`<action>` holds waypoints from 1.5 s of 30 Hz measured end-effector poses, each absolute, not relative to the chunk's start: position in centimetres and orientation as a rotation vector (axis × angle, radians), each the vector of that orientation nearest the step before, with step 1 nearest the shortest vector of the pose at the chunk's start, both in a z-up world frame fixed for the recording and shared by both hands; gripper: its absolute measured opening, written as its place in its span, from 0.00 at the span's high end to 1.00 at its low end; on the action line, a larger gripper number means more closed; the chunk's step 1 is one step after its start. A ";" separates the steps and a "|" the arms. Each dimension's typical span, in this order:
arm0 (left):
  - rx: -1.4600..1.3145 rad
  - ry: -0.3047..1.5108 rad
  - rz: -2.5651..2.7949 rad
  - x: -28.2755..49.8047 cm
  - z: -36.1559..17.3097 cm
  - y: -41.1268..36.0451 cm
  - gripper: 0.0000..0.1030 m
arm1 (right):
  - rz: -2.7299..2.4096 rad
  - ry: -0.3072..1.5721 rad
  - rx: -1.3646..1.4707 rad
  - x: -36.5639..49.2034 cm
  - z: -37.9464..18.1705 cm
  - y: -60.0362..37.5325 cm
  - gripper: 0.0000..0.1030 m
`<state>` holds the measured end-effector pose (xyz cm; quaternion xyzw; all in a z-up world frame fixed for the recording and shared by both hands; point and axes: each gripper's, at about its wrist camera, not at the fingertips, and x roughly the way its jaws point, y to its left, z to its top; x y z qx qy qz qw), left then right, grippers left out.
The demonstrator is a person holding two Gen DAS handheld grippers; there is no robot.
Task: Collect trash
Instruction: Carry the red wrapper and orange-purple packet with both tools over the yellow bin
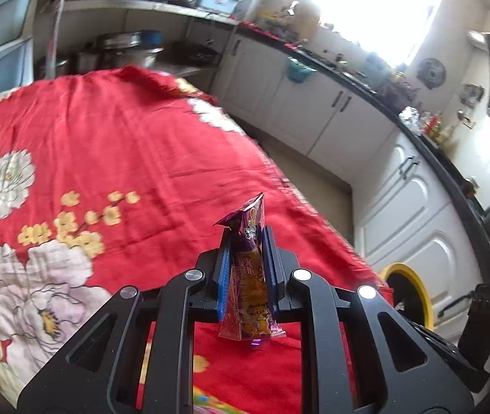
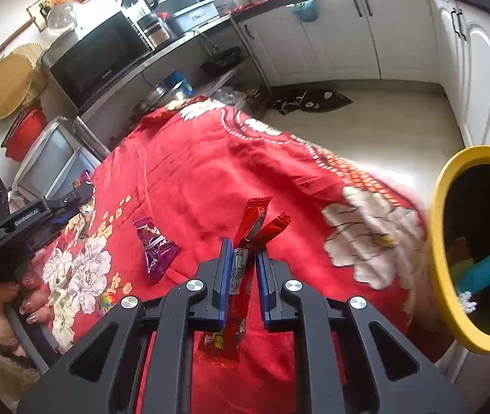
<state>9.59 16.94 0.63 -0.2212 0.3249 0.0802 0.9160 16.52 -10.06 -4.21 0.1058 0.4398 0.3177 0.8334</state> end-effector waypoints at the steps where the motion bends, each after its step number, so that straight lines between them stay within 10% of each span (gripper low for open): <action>1: -0.449 0.666 0.154 9.7 0.8 16.4 0.88 | 0.669 0.929 0.227 16.5 -4.1 -10.3 0.87; 45: -0.172 0.741 -0.294 18.2 1.2 -9.2 0.88 | 0.242 0.712 0.339 16.1 -2.2 -30.4 0.87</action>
